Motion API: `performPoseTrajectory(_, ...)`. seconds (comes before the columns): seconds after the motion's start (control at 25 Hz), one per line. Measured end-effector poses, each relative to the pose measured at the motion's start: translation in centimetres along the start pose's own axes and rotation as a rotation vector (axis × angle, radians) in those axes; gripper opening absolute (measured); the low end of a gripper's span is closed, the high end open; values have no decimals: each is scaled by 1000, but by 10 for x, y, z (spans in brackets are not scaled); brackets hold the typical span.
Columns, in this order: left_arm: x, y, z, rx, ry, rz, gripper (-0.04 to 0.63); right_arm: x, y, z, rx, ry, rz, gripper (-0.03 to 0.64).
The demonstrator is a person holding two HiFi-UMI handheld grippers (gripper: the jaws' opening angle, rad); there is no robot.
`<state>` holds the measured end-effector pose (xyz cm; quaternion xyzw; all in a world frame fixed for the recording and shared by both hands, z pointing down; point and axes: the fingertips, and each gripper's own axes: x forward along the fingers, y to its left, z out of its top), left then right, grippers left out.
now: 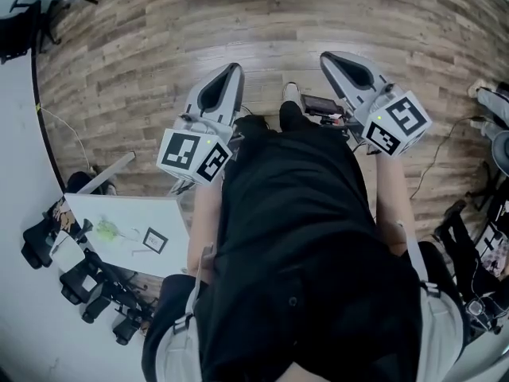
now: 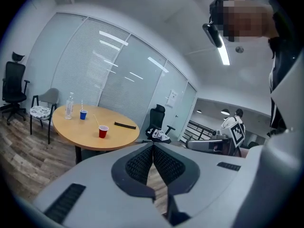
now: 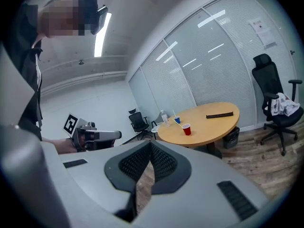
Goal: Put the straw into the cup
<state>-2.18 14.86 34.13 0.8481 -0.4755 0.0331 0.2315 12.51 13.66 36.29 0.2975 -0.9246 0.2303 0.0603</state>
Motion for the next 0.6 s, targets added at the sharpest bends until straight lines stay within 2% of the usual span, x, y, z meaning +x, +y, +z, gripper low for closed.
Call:
performPoseTrajectory(0.12, 2, -1, 0, 10, 10, -10, 15, -1, -4, 5, 13, -19, -13, 18)
performPoseTrajectory(0.6, -9, 12, -5, -1, 30, 32, 15, 15, -1, 8, -10, 3, 14, 17)
